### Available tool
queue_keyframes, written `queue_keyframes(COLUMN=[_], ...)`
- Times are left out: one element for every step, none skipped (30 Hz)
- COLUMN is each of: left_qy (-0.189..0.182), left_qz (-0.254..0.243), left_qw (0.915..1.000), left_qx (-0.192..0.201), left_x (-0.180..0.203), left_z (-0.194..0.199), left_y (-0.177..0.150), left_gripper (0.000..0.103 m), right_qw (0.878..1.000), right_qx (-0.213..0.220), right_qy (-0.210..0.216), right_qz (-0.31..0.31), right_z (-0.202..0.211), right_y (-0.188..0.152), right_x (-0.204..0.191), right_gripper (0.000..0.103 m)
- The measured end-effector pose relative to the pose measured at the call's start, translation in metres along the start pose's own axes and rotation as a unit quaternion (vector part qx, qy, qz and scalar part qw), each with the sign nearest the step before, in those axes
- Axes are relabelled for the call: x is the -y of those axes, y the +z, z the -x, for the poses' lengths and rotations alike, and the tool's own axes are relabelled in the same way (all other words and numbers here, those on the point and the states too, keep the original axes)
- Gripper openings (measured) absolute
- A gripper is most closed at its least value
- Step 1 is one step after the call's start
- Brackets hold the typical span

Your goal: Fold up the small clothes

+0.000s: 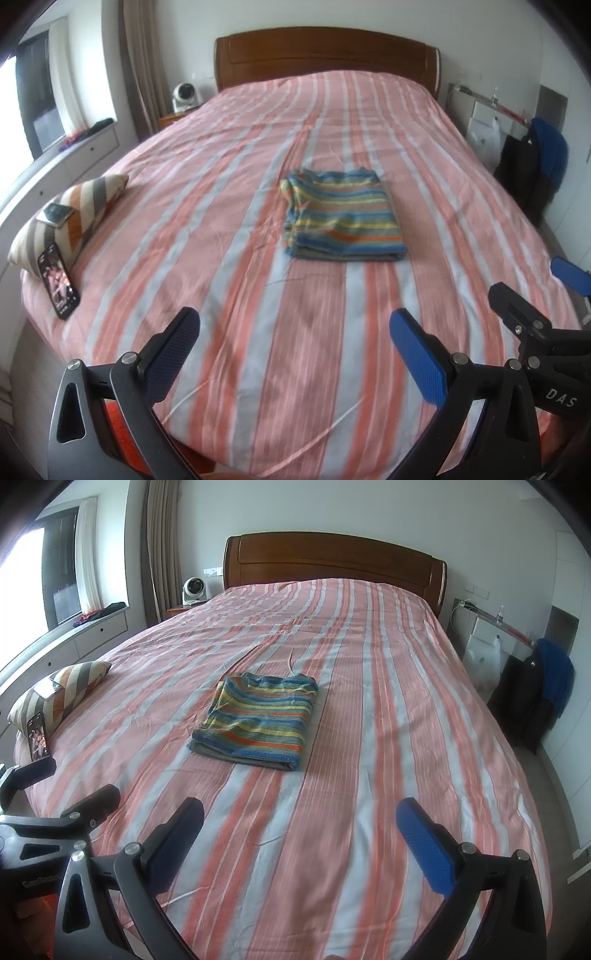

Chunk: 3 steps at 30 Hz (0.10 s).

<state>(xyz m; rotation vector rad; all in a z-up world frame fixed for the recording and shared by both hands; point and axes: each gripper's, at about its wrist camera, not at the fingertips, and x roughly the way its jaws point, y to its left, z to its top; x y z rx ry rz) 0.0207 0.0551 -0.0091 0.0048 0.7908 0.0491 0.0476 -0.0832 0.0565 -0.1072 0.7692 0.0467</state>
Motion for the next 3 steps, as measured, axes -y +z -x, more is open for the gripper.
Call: queue_keyframes(left_qy=[0.003,0.006,0.009], left_qz=[0.000,0.000,-0.001], left_qw=[1.0000,1.0000,0.9999], left_qx=[0.004,0.007,0.009], left_x=[0.0004,0.0009,0.0015], left_z=[0.0007,0.0015,0.0021], left_y=[-0.0006,-0.0007,-0.0007], left_gripper=[0.102,0.102,0.102], right_qw=[1.000,1.000,1.000], right_qx=[-0.001,-0.001,-0.001], right_qy=[0.001,0.001,0.001], right_qz=[-0.001,-0.001,-0.002], right_z=[-0.0002,-0.0003,-0.0009], right_y=[0.0000,-0.0001,0.0002], right_x=[-0.0001,-0.0005,0.0002], right_gripper=[0.103,0.103,0.103])
